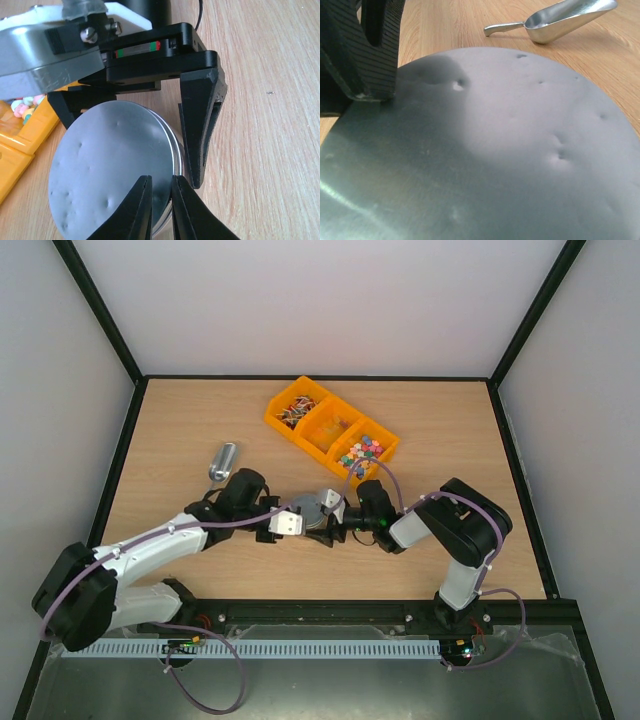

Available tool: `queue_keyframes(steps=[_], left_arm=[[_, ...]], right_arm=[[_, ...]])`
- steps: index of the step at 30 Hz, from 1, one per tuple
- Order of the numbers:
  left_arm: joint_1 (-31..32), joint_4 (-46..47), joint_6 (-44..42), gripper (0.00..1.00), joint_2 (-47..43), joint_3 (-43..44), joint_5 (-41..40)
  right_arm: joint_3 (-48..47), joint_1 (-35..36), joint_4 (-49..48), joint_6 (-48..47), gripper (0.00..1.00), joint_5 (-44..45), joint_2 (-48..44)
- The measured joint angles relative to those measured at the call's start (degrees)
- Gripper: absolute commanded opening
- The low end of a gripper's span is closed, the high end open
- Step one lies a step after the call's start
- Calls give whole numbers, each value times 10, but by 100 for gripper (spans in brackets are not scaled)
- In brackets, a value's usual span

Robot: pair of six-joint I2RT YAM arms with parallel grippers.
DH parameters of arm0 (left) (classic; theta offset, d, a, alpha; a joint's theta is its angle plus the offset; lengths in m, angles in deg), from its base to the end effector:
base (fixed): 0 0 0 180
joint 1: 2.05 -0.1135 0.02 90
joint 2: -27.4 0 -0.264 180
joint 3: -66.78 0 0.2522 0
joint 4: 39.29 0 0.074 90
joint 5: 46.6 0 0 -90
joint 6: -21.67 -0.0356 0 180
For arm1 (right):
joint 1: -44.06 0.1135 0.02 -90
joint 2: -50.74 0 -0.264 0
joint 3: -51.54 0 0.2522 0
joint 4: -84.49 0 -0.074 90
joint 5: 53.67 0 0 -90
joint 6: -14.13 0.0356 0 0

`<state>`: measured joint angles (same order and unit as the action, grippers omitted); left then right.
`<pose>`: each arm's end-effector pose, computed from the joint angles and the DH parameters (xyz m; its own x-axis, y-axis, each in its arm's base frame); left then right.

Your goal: Pack the candies

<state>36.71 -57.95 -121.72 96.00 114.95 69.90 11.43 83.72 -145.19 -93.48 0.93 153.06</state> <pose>0.1789 -0.1640 0.2045 0.3733 0.6215 -0.6887 0.8899 -0.0300 0.4552 0.2135 0.2038 0.1260 0.1299 -0.2126 -0.9685 -0.9613 0.2122 -0.1755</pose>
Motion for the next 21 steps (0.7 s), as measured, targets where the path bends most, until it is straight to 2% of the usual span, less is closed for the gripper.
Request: queue_keyframes(steps=[10, 15, 21], left_arm=[[-53, 1, 17, 12, 0, 0, -1], [-102, -11, 37, 15, 10, 0, -69], [-83, -48, 45, 21, -29, 1, -59]], right_arm=[[4, -3, -13, 8, 48, 24, 0], [10, 5, -20, 5, 48, 5, 0], [10, 9, -20, 13, 48, 3, 0]])
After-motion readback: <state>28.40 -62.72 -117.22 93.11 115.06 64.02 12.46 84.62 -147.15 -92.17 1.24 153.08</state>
